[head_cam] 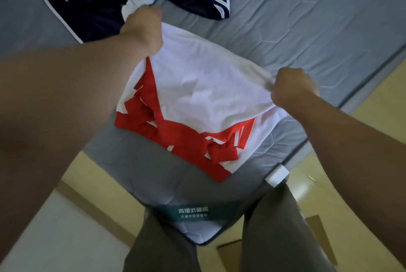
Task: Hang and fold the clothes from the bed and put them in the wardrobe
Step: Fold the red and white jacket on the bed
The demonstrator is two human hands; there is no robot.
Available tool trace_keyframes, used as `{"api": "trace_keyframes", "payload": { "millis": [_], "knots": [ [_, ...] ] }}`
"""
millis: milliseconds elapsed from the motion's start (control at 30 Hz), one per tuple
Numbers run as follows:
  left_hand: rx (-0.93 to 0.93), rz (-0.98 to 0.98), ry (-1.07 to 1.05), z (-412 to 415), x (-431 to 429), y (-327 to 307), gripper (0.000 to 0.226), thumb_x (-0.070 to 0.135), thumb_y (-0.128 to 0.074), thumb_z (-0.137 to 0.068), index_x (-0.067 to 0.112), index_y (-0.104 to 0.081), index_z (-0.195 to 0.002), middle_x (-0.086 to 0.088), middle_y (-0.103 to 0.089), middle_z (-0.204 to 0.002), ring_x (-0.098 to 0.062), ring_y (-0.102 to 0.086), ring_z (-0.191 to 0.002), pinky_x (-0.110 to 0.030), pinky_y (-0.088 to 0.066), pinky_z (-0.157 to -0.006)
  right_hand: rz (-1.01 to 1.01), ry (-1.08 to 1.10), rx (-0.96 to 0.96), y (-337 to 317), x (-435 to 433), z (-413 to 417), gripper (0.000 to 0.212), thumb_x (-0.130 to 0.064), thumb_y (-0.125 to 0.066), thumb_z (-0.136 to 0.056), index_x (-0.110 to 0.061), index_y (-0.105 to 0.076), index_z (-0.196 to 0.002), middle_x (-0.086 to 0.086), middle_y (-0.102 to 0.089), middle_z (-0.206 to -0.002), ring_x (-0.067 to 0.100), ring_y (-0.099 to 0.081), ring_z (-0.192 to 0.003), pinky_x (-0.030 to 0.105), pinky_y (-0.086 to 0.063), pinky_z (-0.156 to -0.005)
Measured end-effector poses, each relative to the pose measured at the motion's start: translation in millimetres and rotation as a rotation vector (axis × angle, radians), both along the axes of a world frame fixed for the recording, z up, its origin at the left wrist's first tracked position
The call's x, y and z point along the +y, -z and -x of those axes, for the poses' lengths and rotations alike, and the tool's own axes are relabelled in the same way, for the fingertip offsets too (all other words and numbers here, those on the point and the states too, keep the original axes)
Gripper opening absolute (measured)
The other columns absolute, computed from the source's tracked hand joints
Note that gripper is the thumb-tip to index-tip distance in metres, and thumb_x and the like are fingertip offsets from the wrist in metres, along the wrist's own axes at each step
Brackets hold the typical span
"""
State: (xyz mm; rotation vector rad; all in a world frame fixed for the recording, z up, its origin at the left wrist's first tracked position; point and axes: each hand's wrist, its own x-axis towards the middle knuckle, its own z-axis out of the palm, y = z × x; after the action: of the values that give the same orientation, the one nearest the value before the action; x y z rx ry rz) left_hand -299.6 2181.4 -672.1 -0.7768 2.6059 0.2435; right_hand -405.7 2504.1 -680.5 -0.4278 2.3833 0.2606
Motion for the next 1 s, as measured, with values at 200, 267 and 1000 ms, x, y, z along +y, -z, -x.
{"api": "trace_keyframes", "payload": {
  "millis": [200,267,1000],
  "knots": [
    [0.339,-0.016,-0.175,-121.8,19.3,-19.1,0.014,0.006,-0.058,-0.088,0.004,-0.058,-0.102,-0.021,-0.054,-0.113,-0.039,-0.056,-0.092,-0.043,-0.043,-0.074,0.239,-0.182,0.057,-39.2,36.7,-94.1,0.026,-0.011,-0.061,-0.079,-0.015,-0.053,-0.103,0.010,-0.056,-0.102,0.035,-0.058,-0.094,0.039,-0.041,-0.068],
    [0.348,-0.023,-0.169,-169.9,35.7,-15.2,0.013,0.004,-0.058,-0.086,0.004,-0.055,-0.098,-0.021,-0.052,-0.112,-0.036,-0.051,-0.079,-0.042,-0.038,-0.064,0.221,-0.309,-0.030,-40.4,47.0,-141.1,0.031,-0.015,-0.065,-0.077,-0.019,-0.050,-0.104,0.005,-0.058,-0.098,0.030,-0.058,-0.090,0.037,-0.041,-0.065],
    [0.132,0.067,0.013,-197.8,33.8,37.4,0.044,-0.009,-0.057,-0.068,0.002,-0.057,-0.111,-0.022,-0.055,-0.117,-0.042,-0.052,-0.106,-0.049,-0.039,-0.088,0.152,-0.106,-0.011,40.2,13.3,-172.1,0.052,-0.020,-0.063,-0.082,-0.017,-0.045,-0.130,0.014,-0.047,-0.128,0.036,-0.048,-0.116,0.046,-0.044,-0.093]
  ]
}}
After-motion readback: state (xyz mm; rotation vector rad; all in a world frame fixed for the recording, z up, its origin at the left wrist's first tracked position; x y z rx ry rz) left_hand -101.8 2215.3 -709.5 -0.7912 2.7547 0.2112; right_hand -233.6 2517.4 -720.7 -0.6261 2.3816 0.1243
